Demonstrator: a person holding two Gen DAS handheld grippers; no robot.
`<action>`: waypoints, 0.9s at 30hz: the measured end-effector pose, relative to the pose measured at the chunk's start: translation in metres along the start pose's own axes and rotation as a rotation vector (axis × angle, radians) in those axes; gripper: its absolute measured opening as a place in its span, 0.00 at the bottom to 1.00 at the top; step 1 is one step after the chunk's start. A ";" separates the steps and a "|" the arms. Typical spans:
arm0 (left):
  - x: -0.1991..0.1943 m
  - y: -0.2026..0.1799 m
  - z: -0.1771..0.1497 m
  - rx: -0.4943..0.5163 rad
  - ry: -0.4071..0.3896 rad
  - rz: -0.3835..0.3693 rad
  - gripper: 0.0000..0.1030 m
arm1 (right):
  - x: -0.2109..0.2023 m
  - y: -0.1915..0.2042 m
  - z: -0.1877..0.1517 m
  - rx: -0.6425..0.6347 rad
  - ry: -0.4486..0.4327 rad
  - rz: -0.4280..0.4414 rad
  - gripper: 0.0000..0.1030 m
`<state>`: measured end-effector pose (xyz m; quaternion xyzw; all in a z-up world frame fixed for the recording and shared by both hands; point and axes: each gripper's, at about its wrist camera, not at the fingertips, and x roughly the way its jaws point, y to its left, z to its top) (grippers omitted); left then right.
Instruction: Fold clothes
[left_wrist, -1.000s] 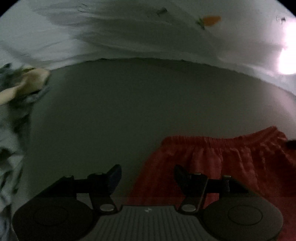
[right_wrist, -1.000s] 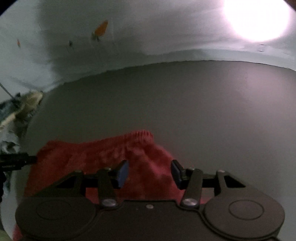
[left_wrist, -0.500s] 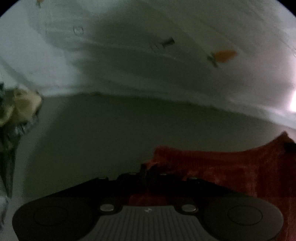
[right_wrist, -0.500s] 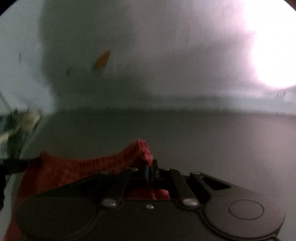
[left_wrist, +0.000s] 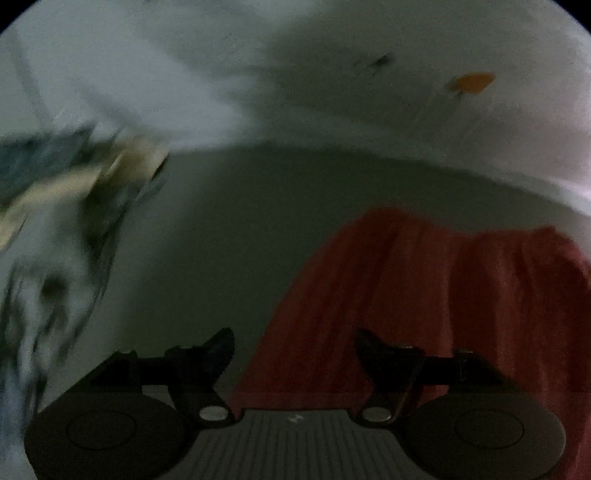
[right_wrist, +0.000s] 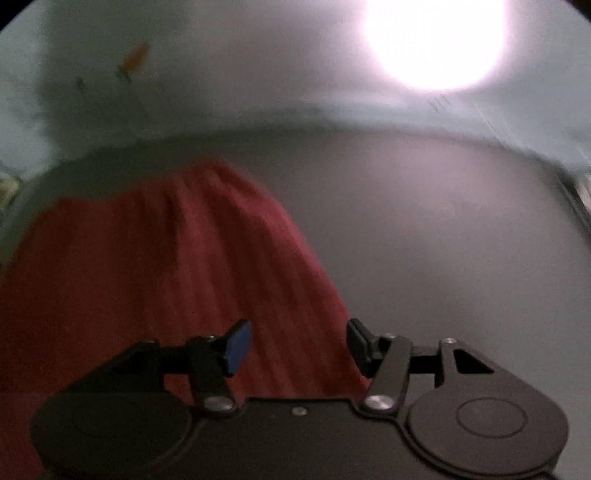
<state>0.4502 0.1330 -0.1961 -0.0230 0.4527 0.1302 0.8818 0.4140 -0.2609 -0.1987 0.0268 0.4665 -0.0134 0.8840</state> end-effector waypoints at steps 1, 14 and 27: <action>-0.005 0.006 -0.013 -0.020 0.022 0.013 0.72 | -0.006 -0.006 -0.014 0.015 0.011 -0.028 0.61; -0.030 0.024 -0.105 -0.202 0.110 0.150 0.93 | -0.040 -0.055 -0.065 0.082 -0.062 -0.059 0.02; -0.035 0.039 -0.135 -0.239 0.034 0.100 1.00 | -0.044 -0.073 -0.076 0.205 -0.060 -0.125 0.56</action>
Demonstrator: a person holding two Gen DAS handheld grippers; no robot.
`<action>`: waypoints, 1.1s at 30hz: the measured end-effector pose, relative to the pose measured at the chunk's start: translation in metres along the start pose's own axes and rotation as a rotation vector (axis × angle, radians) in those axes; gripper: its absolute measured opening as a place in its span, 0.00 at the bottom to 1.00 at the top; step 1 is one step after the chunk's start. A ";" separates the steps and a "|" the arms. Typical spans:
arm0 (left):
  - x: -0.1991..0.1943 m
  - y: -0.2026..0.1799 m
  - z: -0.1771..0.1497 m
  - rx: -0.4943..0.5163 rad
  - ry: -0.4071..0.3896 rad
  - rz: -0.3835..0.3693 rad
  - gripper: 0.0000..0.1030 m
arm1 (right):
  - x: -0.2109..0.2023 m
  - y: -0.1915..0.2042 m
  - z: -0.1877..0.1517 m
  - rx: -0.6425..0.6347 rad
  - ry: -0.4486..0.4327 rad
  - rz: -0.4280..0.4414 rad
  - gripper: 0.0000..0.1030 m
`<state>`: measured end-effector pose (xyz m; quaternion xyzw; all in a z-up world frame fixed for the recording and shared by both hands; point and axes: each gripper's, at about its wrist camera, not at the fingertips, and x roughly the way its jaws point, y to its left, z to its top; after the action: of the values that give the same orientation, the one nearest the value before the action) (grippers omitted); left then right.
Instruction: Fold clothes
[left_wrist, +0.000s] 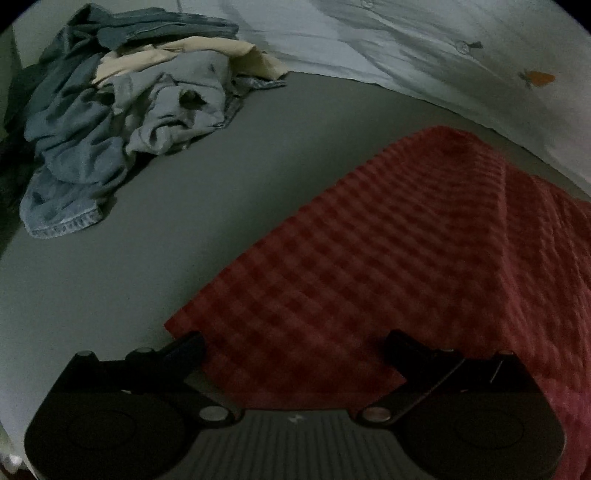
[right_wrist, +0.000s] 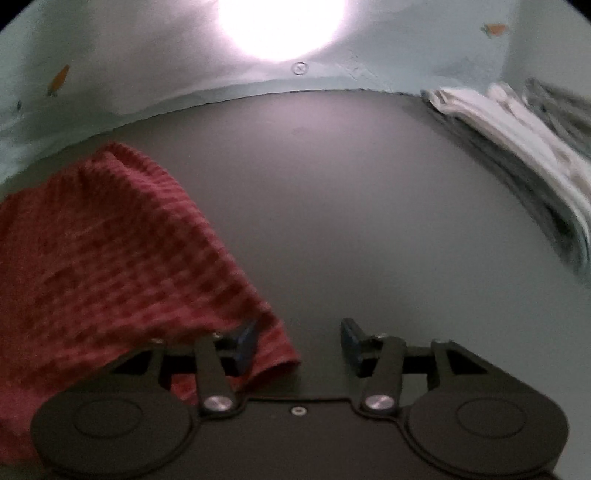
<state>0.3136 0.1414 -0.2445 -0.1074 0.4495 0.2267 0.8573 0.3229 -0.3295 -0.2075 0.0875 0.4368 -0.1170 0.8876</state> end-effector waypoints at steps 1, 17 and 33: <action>0.001 0.002 0.002 0.016 0.009 -0.013 1.00 | -0.003 0.003 -0.005 0.015 -0.004 0.015 0.66; 0.003 0.056 0.015 0.088 -0.037 -0.103 0.47 | -0.040 0.055 -0.096 -0.047 -0.144 -0.014 1.00; -0.065 -0.087 0.030 0.274 0.066 -0.990 0.43 | -0.042 0.057 -0.098 -0.021 -0.131 -0.036 1.00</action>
<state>0.3455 0.0577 -0.1755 -0.2008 0.3971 -0.2708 0.8536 0.2404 -0.2442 -0.2305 0.0624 0.3807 -0.1337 0.9128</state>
